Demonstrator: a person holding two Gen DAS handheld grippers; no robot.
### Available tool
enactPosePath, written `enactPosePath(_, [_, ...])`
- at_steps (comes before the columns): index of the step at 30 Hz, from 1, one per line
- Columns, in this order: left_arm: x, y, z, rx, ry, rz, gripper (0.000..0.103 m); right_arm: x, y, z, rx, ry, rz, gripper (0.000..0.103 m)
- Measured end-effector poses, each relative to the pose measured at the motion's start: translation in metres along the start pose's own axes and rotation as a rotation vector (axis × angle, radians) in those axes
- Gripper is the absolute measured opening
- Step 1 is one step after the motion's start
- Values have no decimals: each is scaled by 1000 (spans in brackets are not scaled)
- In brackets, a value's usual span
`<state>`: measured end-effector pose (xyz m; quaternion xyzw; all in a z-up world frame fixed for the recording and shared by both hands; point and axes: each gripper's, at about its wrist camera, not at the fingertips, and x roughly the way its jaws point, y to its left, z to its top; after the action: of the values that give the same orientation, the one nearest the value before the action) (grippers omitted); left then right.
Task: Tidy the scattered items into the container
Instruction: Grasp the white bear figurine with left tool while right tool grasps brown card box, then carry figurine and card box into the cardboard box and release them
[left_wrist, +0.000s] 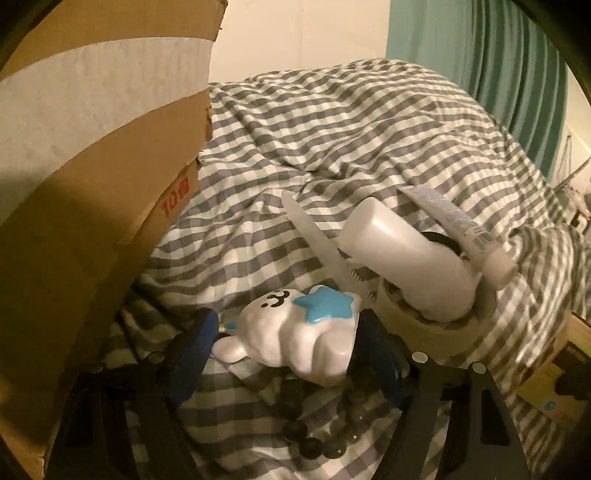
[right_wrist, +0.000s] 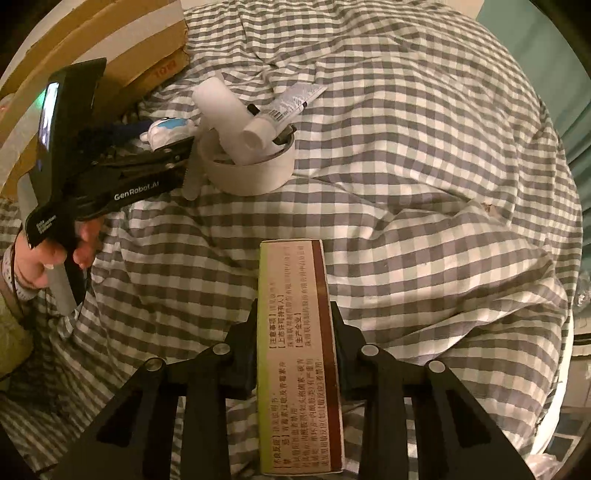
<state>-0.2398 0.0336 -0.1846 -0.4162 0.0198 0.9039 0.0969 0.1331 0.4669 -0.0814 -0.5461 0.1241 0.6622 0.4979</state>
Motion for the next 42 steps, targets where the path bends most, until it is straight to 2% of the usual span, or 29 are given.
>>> enactPosePath(5, [-24, -8, -5, 28, -15, -50, 78, -11, 1, -4, -11, -15, -16, 29])
enactPosePath(8, [-48, -17, -10, 51, -33, -70, 78, -25, 3, -3, -2, -60, -16, 29])
enactPosePath(17, [-149, -30, -32, 13, -104, -156, 78, -101, 10, -11, 74, -246, -16, 29])
enactPosePath(21, [-193, -30, -13, 45, -183, -132, 78, -133, 27, -16, 95, -347, -20, 29])
enactPosePath(26, [-242, -9, 24, 49, -268, -87, 78, -177, 51, -6, 121, -459, 45, 29])
enactPosePath(30, [-268, 24, 56, 62, -347, -6, 78, -202, 79, 22, 96, -527, 120, 29])
enactPosePath(33, [-267, 59, 75, 34, -386, 63, 78, -213, 106, 54, 56, -565, 176, 29])
enactPosePath(36, [-257, 103, 79, -29, -410, 140, 78, -216, 136, 90, 16, -601, 226, 29])
enactPosePath(42, [-213, 167, 80, -148, -331, 170, 78, -192, 196, 160, -67, -602, 300, 29])
